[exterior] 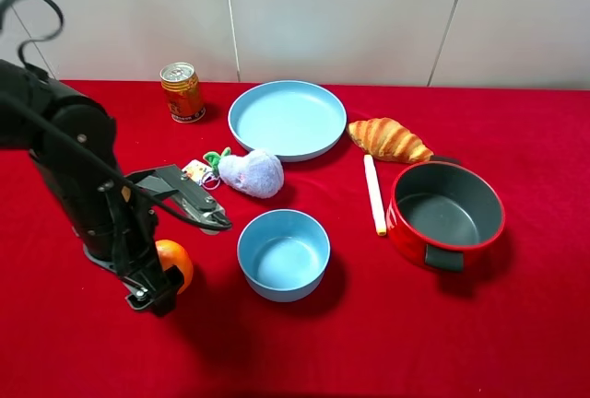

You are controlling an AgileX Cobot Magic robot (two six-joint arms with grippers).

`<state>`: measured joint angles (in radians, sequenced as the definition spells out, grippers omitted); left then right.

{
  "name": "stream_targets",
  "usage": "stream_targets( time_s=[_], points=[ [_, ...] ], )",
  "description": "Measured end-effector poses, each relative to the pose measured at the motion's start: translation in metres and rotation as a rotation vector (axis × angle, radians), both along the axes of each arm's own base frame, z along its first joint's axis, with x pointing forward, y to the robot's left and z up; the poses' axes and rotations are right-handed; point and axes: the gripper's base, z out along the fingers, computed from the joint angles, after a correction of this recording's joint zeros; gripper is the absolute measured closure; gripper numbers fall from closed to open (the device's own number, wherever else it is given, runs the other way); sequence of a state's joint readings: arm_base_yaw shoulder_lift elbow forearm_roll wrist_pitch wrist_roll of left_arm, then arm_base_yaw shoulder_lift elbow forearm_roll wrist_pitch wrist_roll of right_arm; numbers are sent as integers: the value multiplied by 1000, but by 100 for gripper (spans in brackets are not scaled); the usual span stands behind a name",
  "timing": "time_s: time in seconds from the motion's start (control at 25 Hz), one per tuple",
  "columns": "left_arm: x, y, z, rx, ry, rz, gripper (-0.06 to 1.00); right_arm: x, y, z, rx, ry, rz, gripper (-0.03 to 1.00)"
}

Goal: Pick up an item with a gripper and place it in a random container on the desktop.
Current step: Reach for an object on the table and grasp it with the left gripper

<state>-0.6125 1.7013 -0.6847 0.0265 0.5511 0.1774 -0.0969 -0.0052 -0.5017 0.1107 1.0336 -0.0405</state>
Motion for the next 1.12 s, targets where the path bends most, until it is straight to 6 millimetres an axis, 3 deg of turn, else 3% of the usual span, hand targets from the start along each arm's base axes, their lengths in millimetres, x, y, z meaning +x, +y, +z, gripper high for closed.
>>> stream_targets(
  time_s=[0.24,0.8,1.0,1.12],
  points=[
    [7,-5,-10,-30,-43,-42,-4,0,0,0,0,0,0,28],
    [14,-9,-11,-78,-118,-79,-4,0,0,0,0,0,0,28],
    [14,-9,-11,-79,-117,-76,-1,0,0,0,0,0,0,28],
    [14,-9,-11,-79,-116,-76,6,0,0,0,0,0,0,28]
  ],
)
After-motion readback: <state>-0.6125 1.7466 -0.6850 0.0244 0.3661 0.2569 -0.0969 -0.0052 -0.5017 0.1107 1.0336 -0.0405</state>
